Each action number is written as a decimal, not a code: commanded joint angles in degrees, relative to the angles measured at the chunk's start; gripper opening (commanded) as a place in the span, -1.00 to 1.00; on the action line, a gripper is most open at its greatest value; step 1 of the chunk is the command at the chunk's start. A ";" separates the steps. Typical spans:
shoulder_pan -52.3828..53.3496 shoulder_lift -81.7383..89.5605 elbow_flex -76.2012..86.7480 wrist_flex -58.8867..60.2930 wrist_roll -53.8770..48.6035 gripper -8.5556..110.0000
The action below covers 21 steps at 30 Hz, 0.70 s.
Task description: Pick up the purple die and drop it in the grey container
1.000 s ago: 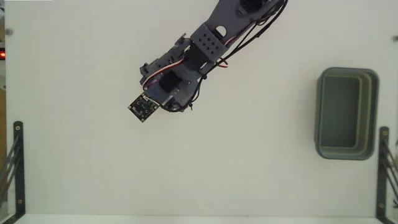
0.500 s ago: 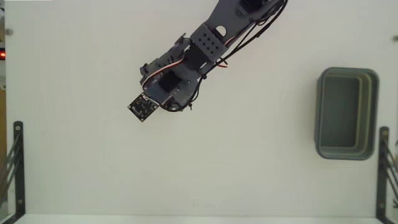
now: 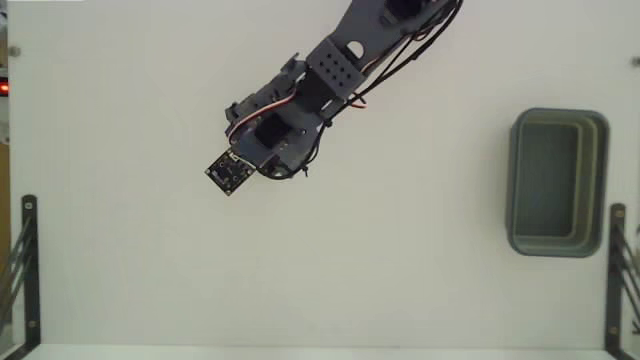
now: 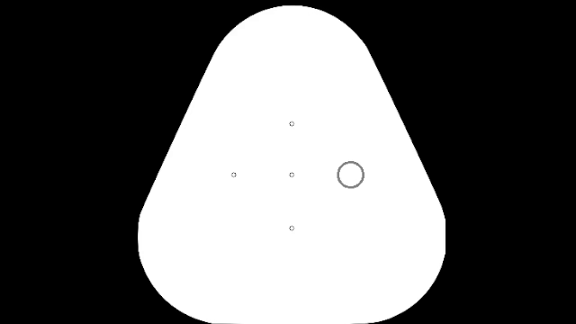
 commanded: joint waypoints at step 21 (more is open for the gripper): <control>-0.22 1.24 0.00 -0.53 0.26 0.21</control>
